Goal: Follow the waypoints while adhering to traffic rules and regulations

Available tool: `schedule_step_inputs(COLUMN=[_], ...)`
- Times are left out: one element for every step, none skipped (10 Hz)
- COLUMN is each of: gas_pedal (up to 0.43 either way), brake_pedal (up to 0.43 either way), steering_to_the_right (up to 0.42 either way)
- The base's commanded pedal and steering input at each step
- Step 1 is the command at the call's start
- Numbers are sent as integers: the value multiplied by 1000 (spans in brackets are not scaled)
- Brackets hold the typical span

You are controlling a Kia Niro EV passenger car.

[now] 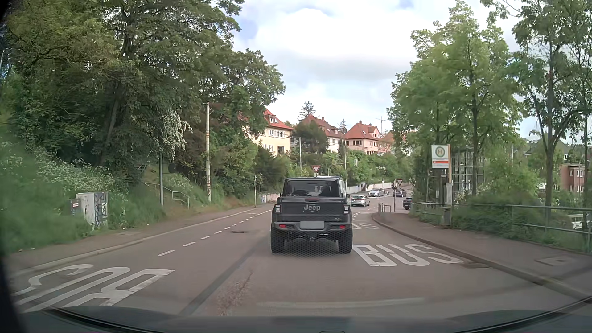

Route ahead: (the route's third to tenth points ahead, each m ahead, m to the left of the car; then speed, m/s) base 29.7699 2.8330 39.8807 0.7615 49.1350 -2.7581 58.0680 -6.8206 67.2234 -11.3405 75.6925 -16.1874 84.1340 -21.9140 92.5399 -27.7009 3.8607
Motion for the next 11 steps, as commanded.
schedule_step_inputs(gas_pedal=[79, 79, 79, 79, 79, 79, 79, 79, 79, 79, 87], brake_pedal=[0, 0, 0, 0, 0, 0, 0, 0, 0, 0, 0], steering_to_the_right=[1, 1, 1, 1, 1, 1, 1, 1, 1, 1, 1])
